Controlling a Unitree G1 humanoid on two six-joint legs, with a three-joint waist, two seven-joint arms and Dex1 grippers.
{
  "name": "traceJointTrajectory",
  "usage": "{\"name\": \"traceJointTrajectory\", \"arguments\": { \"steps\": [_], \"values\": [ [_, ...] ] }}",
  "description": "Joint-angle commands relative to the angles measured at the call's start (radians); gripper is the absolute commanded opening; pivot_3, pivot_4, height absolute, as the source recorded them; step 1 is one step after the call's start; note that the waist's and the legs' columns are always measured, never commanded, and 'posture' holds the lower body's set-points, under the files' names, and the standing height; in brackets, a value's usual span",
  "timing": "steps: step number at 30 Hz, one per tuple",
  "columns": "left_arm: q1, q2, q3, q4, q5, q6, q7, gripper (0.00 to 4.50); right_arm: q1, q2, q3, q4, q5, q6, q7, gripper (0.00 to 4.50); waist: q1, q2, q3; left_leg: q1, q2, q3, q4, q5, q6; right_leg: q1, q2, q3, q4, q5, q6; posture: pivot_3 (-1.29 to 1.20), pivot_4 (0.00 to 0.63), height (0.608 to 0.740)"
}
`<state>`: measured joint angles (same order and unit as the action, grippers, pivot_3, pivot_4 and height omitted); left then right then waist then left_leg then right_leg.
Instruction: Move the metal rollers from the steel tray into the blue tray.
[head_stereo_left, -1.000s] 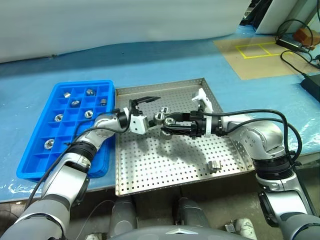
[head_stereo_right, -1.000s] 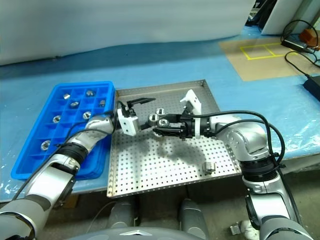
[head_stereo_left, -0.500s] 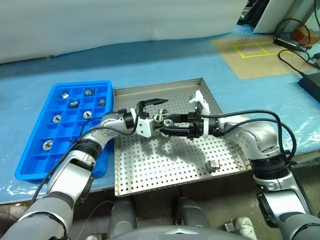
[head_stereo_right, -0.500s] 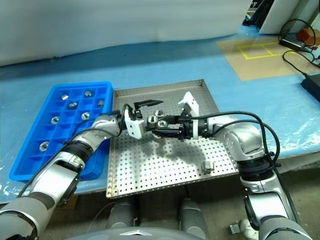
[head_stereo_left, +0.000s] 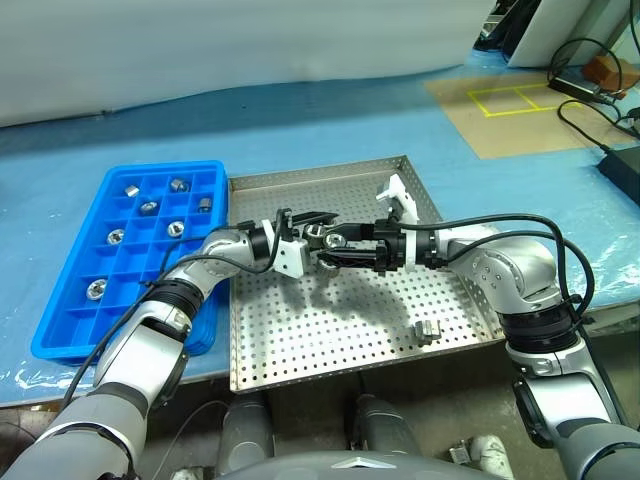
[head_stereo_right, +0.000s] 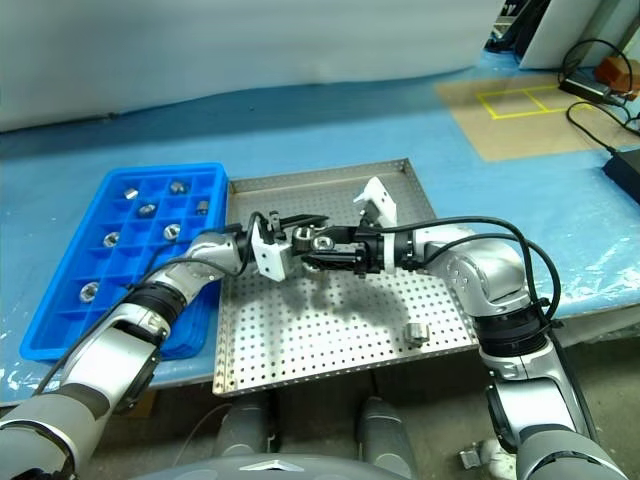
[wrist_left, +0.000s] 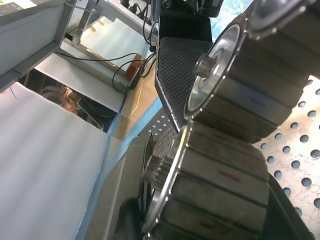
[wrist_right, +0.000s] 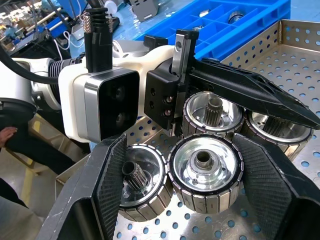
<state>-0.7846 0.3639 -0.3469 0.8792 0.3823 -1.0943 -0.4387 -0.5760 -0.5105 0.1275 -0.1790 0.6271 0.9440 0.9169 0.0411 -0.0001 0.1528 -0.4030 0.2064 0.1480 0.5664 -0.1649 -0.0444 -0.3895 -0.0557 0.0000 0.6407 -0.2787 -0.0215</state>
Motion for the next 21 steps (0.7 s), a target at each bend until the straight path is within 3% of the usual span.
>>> {"name": "traceJointTrajectory", "arguments": {
  "steps": [1, 14, 21],
  "values": [
    [-0.024, 0.012, 0.007, 0.003, 0.0, -0.009, 0.023, 1.38, -0.003, -0.006, -0.017, -0.021, 0.009, -0.039, 0.021, 3.05, 0.0, 0.0, 0.0, 0.0, 0.0, 0.0, 0.0, 0.0, 0.0, 0.0, 0.0, 0.0, 0.0, 0.0, 0.0, -0.22, 0.15, 0.74],
    [-0.011, 0.069, 0.023, 0.002, 0.021, 0.005, 0.058, 1.38, 0.144, -0.142, 0.011, 0.081, -0.103, -0.205, 0.105, 3.05, 0.003, 0.0, 0.0, 0.0, 0.0, 0.0, 0.0, 0.0, 0.0, 0.0, 0.0, 0.0, 0.0, 0.0, 0.0, -0.18, 0.15, 0.74],
    [-0.003, 0.096, 0.022, 0.0, 0.02, 0.017, 0.077, 1.38, 0.14, -0.145, -0.009, 0.121, -0.096, -0.234, 0.109, 3.05, -0.005, 0.0, 0.0, 0.001, 0.001, -0.001, 0.001, 0.0, 0.0, 0.0, 0.001, 0.001, 0.001, 0.0, 0.0, -0.18, 0.15, 0.74]
  ]
}}
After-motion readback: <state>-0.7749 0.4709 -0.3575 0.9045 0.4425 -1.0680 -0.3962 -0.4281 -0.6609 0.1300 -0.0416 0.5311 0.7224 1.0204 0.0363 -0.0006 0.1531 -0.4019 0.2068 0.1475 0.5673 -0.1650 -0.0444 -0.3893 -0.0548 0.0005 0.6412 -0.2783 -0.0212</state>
